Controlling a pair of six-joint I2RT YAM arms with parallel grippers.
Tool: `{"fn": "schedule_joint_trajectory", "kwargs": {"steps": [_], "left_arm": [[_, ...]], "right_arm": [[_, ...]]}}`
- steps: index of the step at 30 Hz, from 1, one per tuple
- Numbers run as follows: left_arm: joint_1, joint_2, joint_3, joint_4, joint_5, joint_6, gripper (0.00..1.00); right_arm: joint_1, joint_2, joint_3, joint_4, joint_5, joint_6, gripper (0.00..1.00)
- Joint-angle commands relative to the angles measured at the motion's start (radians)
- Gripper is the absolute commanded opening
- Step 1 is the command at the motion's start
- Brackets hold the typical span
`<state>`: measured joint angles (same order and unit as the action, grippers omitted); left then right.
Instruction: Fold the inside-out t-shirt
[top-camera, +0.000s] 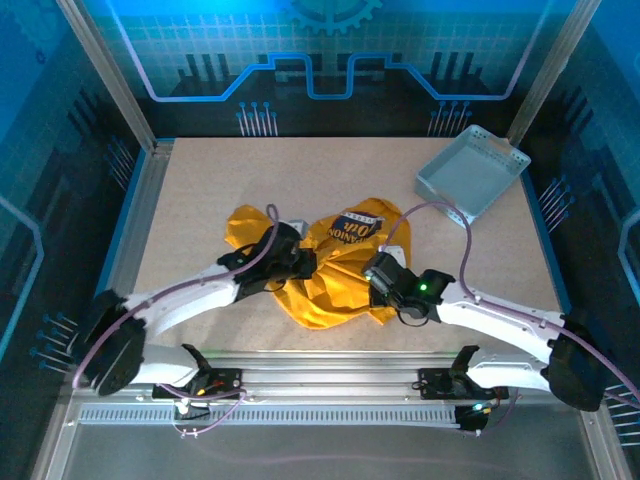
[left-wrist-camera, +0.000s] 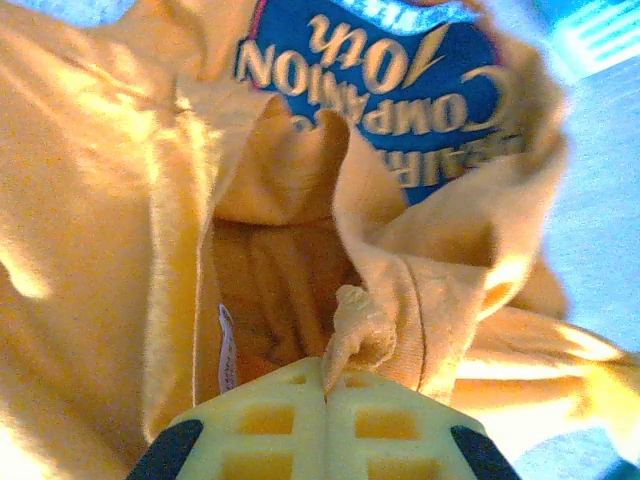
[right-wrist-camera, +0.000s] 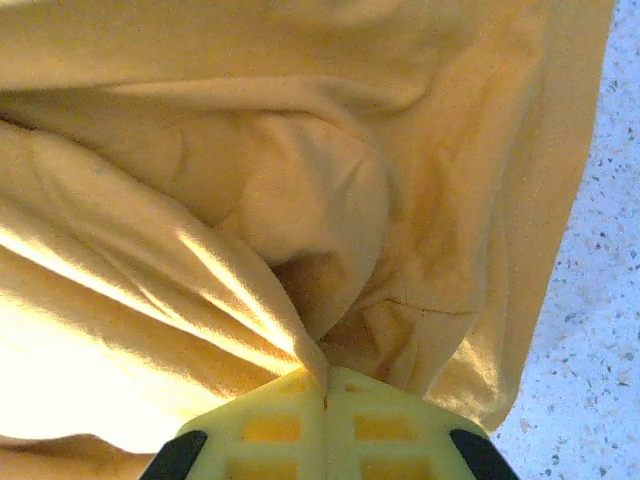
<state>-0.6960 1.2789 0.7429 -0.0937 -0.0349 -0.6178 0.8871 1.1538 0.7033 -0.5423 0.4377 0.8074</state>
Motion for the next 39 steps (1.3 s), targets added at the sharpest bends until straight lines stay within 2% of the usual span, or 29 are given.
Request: {"fn": "schedule_joint_trajectory", "kwargs": {"steps": [1,5,7,9,10,14,20,25,30,31,34,35,39], "left_arm": [[0.031,-0.076,-0.098,0.104,0.057,-0.042,0.00],[0.036,-0.087,-0.170,0.180,0.133,-0.077,0.00],[0.041,-0.078,-0.200,0.230,0.173,-0.103,0.00],[0.043,-0.072,-0.218,0.276,0.204,-0.123,0.00],[0.043,-0.070,-0.220,0.280,0.212,-0.126,0.00],[0.043,-0.080,-0.217,0.280,0.223,-0.125,0.00],[0.043,-0.106,-0.200,0.261,0.225,-0.112,0.00],[0.043,-0.123,-0.185,0.242,0.224,-0.110,0.00],[0.044,-0.128,-0.177,0.228,0.210,-0.105,0.00],[0.043,-0.129,-0.176,0.227,0.208,-0.103,0.00],[0.046,-0.135,-0.169,0.204,0.186,-0.095,0.00],[0.051,-0.138,-0.167,0.196,0.180,-0.092,0.00],[0.071,-0.142,-0.156,0.178,0.179,-0.085,0.00]], "right_arm": [[0.002,-0.022,-0.087,-0.001,0.011,-0.055,0.00],[0.034,0.001,-0.140,0.069,-0.083,-0.050,0.02],[0.047,0.023,-0.114,0.054,-0.106,-0.071,0.17],[0.043,0.027,-0.061,0.002,-0.078,-0.086,0.36],[0.032,0.021,-0.026,-0.021,-0.071,-0.102,0.42],[-0.048,0.031,0.106,-0.049,-0.120,-0.161,0.48],[-0.122,0.238,0.254,-0.023,-0.173,-0.244,0.57],[-0.118,0.360,0.306,0.044,-0.169,-0.292,0.60],[-0.117,0.431,0.338,0.011,-0.054,-0.278,0.58],[-0.121,0.440,0.340,0.005,-0.028,-0.269,0.55],[-0.144,0.442,0.341,-0.021,0.010,-0.225,0.36],[-0.150,0.437,0.339,-0.024,0.019,-0.215,0.35],[-0.166,0.424,0.334,-0.059,0.011,-0.186,0.42]]}}
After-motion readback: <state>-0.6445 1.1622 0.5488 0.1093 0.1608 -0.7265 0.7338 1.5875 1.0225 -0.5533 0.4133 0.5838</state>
